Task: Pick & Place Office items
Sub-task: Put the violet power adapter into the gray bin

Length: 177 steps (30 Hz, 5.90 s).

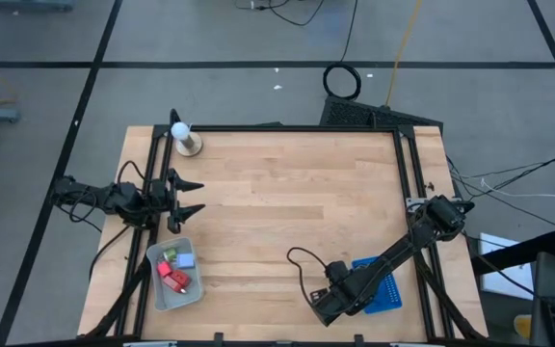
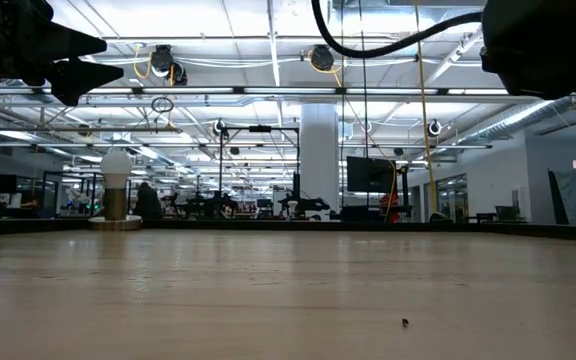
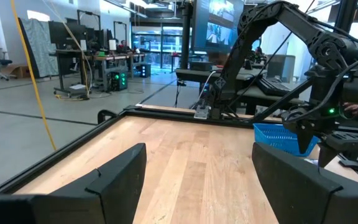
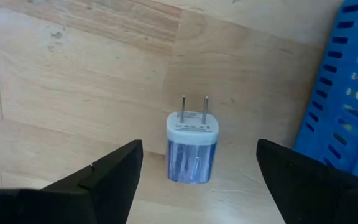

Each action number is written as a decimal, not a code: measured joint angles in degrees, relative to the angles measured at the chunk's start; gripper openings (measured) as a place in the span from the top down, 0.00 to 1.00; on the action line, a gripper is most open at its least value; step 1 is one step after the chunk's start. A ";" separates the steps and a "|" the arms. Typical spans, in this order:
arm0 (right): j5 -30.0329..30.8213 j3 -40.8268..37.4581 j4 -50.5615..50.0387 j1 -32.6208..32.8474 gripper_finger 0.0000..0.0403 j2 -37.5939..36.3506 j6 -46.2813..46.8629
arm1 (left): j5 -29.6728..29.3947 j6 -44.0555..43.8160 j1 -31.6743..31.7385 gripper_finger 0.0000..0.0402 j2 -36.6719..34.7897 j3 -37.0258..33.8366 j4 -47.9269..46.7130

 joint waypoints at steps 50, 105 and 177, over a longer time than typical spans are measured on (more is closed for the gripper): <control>6.04 -7.15 13.00 0.42 0.68 -0.76 -1.71 | 0.02 0.02 0.00 0.27 0.00 0.00 0.02; 38.64 -6.91 51.57 -18.13 0.68 -25.68 -69.98 | -6.33 -30.92 0.00 0.27 0.00 -0.02 6.95; 8.81 -6.93 76.05 -33.92 0.68 -10.23 -38.09 | 11.41 9.34 3.33 0.04 44.46 10.13 31.14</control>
